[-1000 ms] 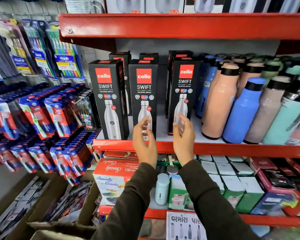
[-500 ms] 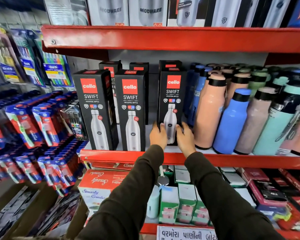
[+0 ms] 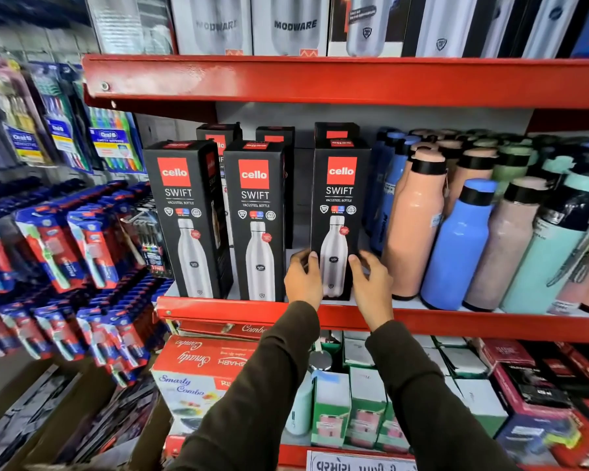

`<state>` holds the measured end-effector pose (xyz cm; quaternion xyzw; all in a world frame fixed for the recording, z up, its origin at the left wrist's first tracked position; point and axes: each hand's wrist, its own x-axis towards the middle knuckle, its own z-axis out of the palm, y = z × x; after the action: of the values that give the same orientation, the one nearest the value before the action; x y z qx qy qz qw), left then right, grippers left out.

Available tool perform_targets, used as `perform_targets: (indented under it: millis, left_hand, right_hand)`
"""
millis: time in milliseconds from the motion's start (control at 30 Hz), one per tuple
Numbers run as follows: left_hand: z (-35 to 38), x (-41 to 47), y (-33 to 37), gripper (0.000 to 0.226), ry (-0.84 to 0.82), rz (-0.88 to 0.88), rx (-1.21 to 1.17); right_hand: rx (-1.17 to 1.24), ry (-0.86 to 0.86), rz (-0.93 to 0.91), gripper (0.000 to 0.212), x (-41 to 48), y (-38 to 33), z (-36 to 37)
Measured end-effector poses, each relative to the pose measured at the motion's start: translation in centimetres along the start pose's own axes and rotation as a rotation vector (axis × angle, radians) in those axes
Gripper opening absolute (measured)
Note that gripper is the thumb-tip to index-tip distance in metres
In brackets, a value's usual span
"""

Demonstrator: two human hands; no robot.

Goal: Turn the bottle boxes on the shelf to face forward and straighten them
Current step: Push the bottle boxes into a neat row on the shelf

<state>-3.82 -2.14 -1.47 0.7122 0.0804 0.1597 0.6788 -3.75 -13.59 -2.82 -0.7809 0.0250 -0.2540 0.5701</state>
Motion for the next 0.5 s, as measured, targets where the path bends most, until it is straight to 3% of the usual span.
perform_targets:
  millis: [500]
  left_hand:
    - [-1.8,-2.7,-1.0,0.032,-0.05,0.089,0.038]
  right_hand:
    - [0.018,0.01,-0.002,0.035,-3.2,0.0,-1.1]
